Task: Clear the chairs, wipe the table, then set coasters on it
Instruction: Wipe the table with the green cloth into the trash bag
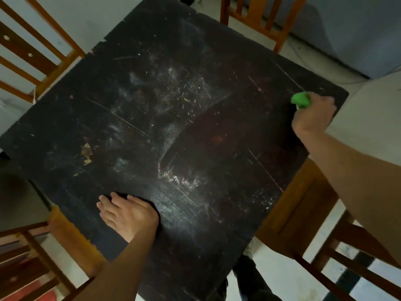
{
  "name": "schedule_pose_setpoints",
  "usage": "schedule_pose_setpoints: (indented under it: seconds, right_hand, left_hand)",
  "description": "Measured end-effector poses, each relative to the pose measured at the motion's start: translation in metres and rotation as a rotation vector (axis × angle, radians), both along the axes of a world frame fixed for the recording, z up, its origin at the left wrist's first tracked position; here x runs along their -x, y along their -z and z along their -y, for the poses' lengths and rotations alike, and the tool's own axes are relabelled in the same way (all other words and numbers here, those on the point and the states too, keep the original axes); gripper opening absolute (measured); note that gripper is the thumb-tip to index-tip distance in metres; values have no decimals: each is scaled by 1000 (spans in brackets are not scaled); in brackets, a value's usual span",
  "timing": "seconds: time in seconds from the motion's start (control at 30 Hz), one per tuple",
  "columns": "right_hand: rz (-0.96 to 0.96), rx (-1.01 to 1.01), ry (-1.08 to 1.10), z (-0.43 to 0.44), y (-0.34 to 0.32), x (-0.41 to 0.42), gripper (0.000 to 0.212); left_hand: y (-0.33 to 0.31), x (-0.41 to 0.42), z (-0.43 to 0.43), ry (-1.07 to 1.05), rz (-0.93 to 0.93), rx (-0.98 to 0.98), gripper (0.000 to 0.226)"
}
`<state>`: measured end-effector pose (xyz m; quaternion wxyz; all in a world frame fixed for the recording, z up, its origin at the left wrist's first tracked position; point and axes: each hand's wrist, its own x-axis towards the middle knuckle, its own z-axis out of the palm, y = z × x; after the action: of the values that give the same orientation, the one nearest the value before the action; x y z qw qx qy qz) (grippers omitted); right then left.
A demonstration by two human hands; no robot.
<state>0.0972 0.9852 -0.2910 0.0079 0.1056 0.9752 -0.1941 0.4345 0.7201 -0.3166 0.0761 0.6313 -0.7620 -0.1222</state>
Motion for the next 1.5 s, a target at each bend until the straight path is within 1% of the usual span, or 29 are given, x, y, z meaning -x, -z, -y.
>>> schedule_pose_setpoints:
  seconds: [0.03,0.07,0.17,0.23,0.27,0.33,0.37,0.4,0.47,0.5,0.53,0.6,0.7,0.77,0.83,0.93,1.0,1.07,1.13,1.2,1.23,1.27,1.3,1.33,1.4,1.43,1.47,1.5]
  right_hand:
    - [-17,-23,-50,14,0,-12,50]
    - [-42,-42,-154,31,4,-32,52]
    - [-82,-35,-544,79,12,-115,64]
    - [-63,44,-683,94,12,-166,68]
    - [-20,98,-754,97,10,-185,68]
    - [69,254,-879,91,6,-198,65]
    - [113,348,-870,83,1,-192,62]
    - [128,423,-805,75,-2,-182,58]
    - [75,497,-546,53,-11,-142,48]
    - [58,484,-418,39,-17,-116,43]
    - [57,428,-314,21,-20,-87,41]
    - [16,302,-185,-10,-25,-33,42]
    - [-42,198,-83,-45,-27,31,42]
    - [-65,171,-32,-58,-21,63,40]
    - [-61,144,8,-57,-8,87,39]
    - [-85,70,-46,-20,12,88,41]
    - [-99,36,-180,30,16,73,45]
    - [-104,63,-434,83,11,47,50]
    - [-66,135,-702,125,8,21,52]
    - [37,267,-917,146,7,3,50]
    - [63,342,-975,144,3,4,48]
    - [17,404,-953,137,-2,16,46]
    - [-45,445,-865,125,-4,37,43]
    - [-94,446,-710,106,-6,64,40]
    - [-91,309,-386,65,-2,125,38]
    - [-71,241,-268,47,3,148,41]
    - [-61,181,-208,39,9,159,43]
    - [-62,133,-196,44,13,158,44]
  left_hand:
    - [1,0,1,-3,4,-6,47]
    - [1,-1,2,-3,9,-10,48]
    - [0,-2,2,28,9,-18,48]
    - [-3,-2,2,27,0,-33,48]
    - [-5,-2,2,20,-2,-47,48]
    - [-15,3,2,26,-26,-69,45]
    - [-23,10,0,59,-50,-64,44]
    - [-28,18,-1,120,-68,-41,43]
    - [-37,42,-9,282,-119,2,40]
    - [-41,58,-17,363,-159,14,38]
    - [-43,76,-26,442,-198,18,35]
    - [-42,110,-46,598,-239,0,32]
    - [-30,148,-74,804,-216,-57,34]
    - [-16,157,-85,845,-160,-64,37]
    - [-5,155,-91,859,-106,-8,42]
    - [0,152,-95,860,-82,38,51]
    - [4,154,-95,846,-81,46,50]
    - [6,153,-94,856,-85,69,46]
    - [8,153,-93,859,-92,71,44]
    - [5,151,-93,866,-88,53,46]
    - [3,150,-94,871,-80,44,47]
    - [2,152,-94,871,-68,33,48]
    - [0,153,-94,867,-56,27,48]
    - [-1,155,-94,865,-46,28,48]
    - [0,157,-93,853,-38,39,47]
    - [1,156,-93,855,-37,44,47]
    - [1,156,-93,861,-39,45,47]
    - [1,156,-94,868,-44,49,47]
